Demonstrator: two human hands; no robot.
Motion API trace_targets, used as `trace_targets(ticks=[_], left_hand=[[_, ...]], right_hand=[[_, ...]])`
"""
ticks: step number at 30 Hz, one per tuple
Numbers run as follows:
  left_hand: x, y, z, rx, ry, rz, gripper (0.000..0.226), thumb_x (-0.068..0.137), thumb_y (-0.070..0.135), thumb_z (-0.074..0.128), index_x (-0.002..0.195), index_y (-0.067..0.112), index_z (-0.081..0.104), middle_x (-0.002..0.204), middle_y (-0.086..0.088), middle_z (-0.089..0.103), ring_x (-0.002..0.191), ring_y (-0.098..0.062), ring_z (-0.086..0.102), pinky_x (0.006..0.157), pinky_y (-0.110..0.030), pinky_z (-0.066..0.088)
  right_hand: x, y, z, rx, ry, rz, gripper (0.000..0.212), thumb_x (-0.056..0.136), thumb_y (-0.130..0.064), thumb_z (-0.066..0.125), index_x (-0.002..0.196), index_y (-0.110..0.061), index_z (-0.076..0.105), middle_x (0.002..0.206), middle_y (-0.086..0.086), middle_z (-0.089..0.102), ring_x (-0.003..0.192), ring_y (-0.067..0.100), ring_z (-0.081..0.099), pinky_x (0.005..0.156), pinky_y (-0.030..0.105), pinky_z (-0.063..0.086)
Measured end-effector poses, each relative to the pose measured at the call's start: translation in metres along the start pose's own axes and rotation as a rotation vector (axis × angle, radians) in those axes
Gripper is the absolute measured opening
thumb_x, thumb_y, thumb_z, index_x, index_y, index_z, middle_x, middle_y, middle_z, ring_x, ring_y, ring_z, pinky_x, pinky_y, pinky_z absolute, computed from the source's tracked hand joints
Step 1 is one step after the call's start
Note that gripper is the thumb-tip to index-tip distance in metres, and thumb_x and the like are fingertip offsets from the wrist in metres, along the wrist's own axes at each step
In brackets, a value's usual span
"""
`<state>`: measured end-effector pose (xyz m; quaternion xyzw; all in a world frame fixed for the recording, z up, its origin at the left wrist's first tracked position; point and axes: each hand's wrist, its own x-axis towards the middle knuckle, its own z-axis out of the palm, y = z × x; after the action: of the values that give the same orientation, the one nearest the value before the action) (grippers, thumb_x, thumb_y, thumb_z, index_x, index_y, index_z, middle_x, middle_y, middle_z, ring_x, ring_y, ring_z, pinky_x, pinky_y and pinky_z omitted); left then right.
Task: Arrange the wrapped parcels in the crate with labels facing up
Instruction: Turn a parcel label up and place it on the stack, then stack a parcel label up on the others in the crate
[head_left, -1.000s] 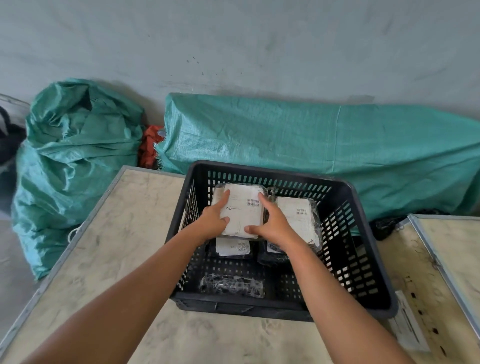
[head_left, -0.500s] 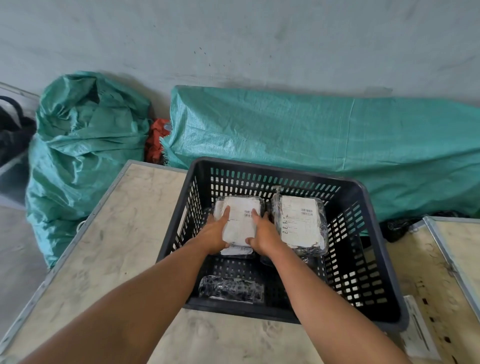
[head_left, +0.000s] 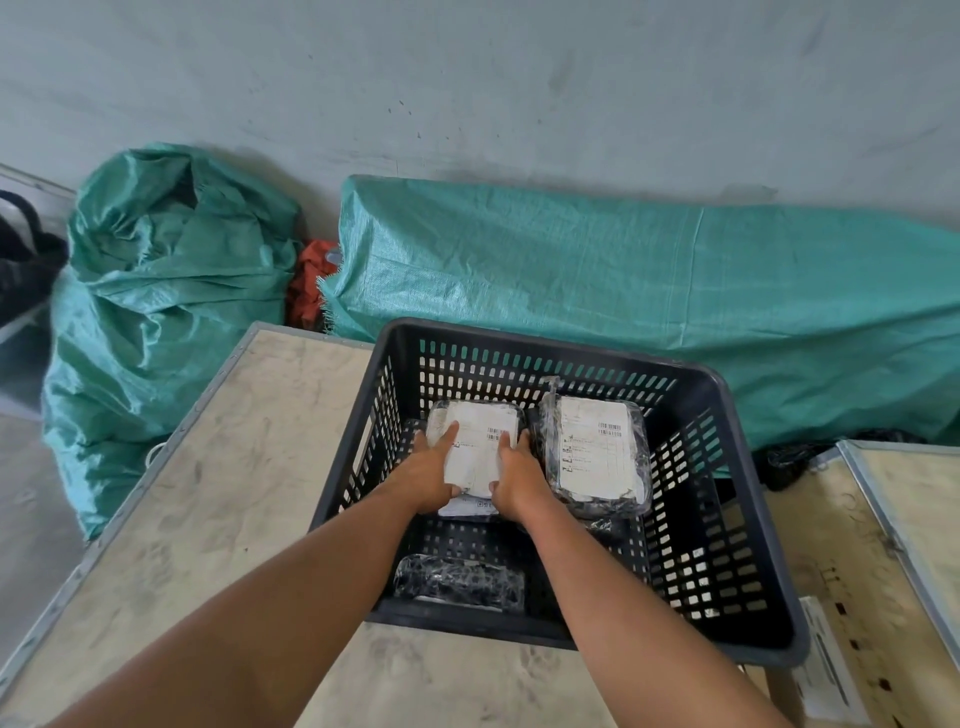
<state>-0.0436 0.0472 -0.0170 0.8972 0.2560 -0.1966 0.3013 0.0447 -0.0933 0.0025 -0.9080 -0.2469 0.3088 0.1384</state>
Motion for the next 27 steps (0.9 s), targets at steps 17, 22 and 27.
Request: trace_targets(ticks=[17,22,27], left_hand=[[-0.048,0.025,-0.052,0.032,0.118,0.194,0.067,0.091,0.032,0.071,0.152,0.024,0.044,0.149,-0.007,0.053,0.125,-0.025,0.059,0.102,-0.038,0.050],[-0.086,0.005,-0.054,0.109,-0.126,0.254,0.063,0.091,0.033,0.073,0.150,0.025,0.050,0.146,0.000,0.057,0.123,-0.017,0.059,0.100,-0.029,0.044],[-0.100,-0.008,-0.037,0.025,-0.177,0.312,0.061,0.090,0.031,0.076,0.147,0.024,0.055,0.146,0.003,0.058,0.122,-0.011,0.061,0.098,-0.022,0.044]], right_hand=[[-0.061,0.031,-0.061,0.470,0.004,-0.140,0.055,0.089,-0.022,0.081,0.139,-0.031,0.061,0.147,-0.002,0.056,0.129,0.016,0.059,0.109,0.044,0.047],[-0.087,0.042,-0.051,0.533,-0.175,-0.148,0.050,0.085,-0.021,0.085,0.128,-0.038,0.066,0.132,-0.010,0.063,0.112,0.009,0.068,0.105,0.040,0.051],[-0.092,0.041,-0.030,0.497,-0.343,-0.113,0.050,0.086,-0.020,0.085,0.130,-0.027,0.064,0.134,-0.003,0.068,0.125,0.011,0.062,0.080,0.023,0.054]])
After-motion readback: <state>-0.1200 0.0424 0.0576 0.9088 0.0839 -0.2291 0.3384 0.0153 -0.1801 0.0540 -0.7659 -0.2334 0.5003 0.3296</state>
